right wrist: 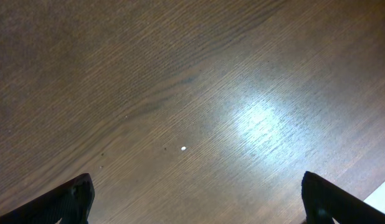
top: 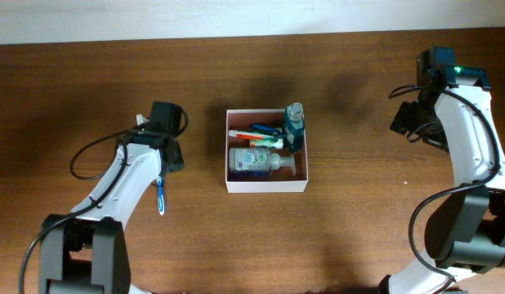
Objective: Pack container
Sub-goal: 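Grasp the blue toothbrush by its handle with the left gripper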
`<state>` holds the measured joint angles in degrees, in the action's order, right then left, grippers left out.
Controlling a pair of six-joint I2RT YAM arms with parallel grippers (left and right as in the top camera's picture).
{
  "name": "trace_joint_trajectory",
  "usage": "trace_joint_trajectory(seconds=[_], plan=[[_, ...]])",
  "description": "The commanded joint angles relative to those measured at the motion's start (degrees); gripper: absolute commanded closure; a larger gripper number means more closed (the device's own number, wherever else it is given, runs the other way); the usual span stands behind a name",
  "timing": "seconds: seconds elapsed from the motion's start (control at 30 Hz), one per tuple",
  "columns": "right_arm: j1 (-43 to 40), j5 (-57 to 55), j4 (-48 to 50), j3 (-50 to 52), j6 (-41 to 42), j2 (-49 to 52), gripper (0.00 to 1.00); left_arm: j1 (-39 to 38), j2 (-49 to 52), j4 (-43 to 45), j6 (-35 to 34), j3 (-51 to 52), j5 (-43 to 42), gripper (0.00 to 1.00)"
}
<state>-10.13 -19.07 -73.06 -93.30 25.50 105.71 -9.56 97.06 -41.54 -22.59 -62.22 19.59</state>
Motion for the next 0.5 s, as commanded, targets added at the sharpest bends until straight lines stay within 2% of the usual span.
trace_joint_trajectory(seconds=[0.0, 0.2, 0.3, 0.47], plan=[[-0.2, -0.7, 0.0, 0.2, 0.4, -0.3, 0.01, 0.3, 0.8, 1.9, 3.0, 3.7, -2.1, 0.46], [-0.2, -0.7, 0.0, 0.2, 0.4, -0.3, 0.01, 2.0, 0.8, 6.3, 3.3, 7.3, -3.1, 0.48], [-0.2, -0.7, 0.0, 0.2, 0.4, -0.3, 0.01, 4.1, 0.8, 10.1, 7.5, 9.2, -8.0, 0.52], [-0.2, -0.7, 0.0, 0.2, 0.4, -0.3, 0.01, 7.7, 0.8, 12.6, 9.8, 10.1, -12.6, 0.53]])
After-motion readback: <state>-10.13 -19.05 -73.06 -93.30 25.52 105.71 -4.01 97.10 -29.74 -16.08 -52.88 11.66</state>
